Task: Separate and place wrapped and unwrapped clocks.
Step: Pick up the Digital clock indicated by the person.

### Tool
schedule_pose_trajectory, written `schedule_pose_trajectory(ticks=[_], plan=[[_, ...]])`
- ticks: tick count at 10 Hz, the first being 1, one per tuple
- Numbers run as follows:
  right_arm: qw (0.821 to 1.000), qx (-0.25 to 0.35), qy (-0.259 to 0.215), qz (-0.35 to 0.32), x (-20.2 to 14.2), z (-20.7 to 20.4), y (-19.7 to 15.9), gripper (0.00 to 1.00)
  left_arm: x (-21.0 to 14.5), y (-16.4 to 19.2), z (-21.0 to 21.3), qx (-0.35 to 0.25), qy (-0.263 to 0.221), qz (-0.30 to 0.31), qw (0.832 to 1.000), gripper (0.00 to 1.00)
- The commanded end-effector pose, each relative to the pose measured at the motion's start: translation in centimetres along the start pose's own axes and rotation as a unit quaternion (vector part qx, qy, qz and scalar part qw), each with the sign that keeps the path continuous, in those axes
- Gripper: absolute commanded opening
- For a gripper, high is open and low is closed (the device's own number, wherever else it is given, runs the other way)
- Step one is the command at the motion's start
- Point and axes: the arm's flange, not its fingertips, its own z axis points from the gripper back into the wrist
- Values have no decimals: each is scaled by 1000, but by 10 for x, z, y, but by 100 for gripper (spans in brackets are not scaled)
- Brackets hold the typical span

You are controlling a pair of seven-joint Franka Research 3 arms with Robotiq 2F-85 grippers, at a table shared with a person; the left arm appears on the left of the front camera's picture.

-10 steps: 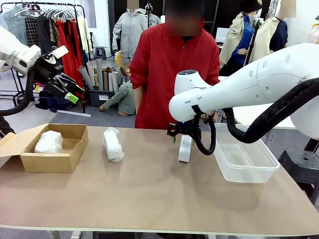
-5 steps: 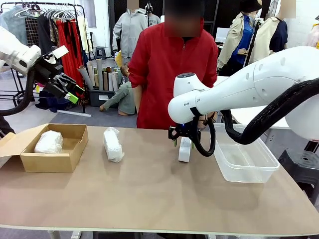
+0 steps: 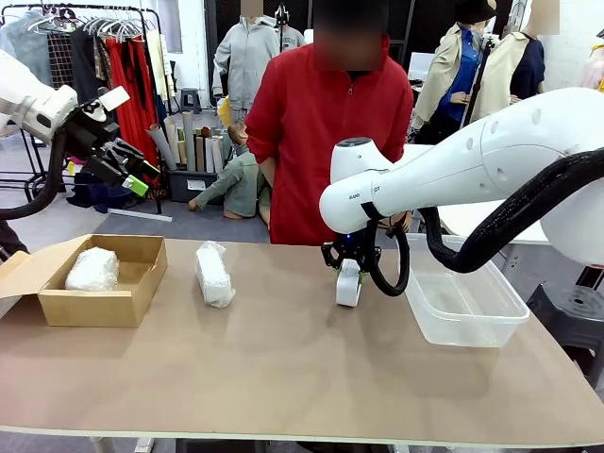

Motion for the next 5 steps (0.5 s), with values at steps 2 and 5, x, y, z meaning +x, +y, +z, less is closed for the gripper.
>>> schedule_pose_trajectory(ticks=[2,5], plan=[[998,21,5,51,5,34,-20,0,2,-1,2,1,0,-1,1000,100],[990,38,-13,135,5,96,-50,0,2,-1,2,1,0,-1,1000,100]])
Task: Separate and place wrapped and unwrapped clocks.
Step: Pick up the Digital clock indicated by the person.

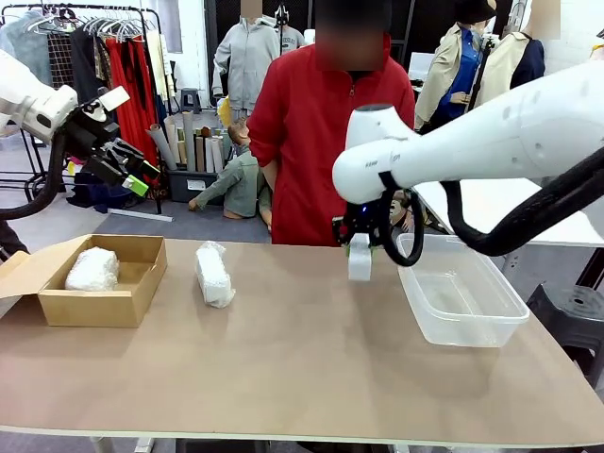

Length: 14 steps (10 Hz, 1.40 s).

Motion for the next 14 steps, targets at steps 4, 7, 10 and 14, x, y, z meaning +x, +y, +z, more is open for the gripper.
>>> schedule_pose_trajectory(ticks=[4,7,10,14], plan=[[976,48,-31,208,-13,101,-49,0,2,-1,2,1,0,-1,1000,100],[966,74,-51,241,-13,157,-59,0,2,-1,2,1,0,-1,1000,100],[961,106,-67,247,-15,201,-71,0,2,-1,2,1,0,-1,1000,100],[956,115,-92,255,-25,246,-72,0,2,-1,2,1,0,-1,1000,100]])
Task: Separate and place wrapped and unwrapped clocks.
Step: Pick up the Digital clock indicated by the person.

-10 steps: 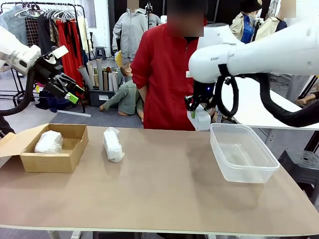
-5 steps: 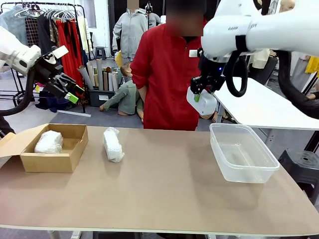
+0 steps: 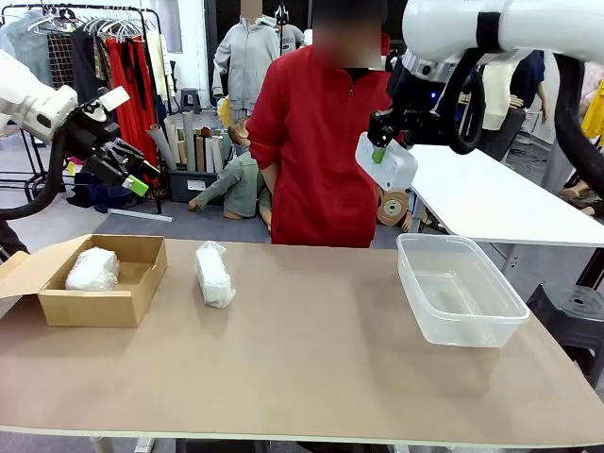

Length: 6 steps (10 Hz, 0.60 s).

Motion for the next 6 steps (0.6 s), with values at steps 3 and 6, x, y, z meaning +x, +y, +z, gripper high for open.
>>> schedule_pose_trajectory(ticks=[3,6], plan=[[999,5,-31,15,0,34,17,0,2,-1,2,1,0,-1,1000,100],[1000,2,-22,13,0,30,17,0,2,-1,2,1,0,-1,1000,100]])
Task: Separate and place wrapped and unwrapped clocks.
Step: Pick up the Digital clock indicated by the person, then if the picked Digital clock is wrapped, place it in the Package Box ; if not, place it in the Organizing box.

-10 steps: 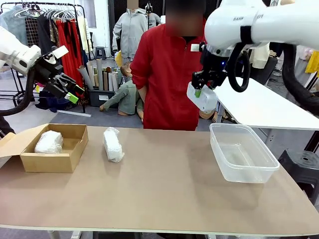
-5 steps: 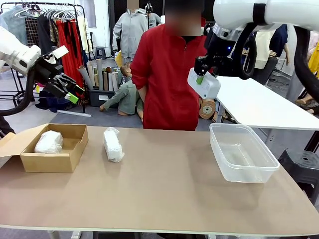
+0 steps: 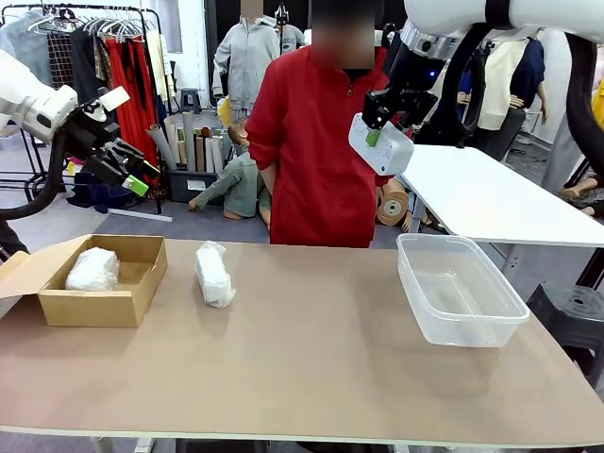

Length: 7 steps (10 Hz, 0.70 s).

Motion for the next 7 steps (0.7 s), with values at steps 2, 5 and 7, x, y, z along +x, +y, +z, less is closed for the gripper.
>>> schedule_pose_trajectory(ticks=[2,5,7], plan=[[1000,0,-1,-1,0,1,-3,0,2,-1,2,1,0,-1,1000,100],[1000,0,-1,-1,0,1,-3,0,2,-1,2,1,0,-1,1000,100],[1000,0,-1,-1,0,1,-3,0,2,-1,2,1,0,-1,1000,100]])
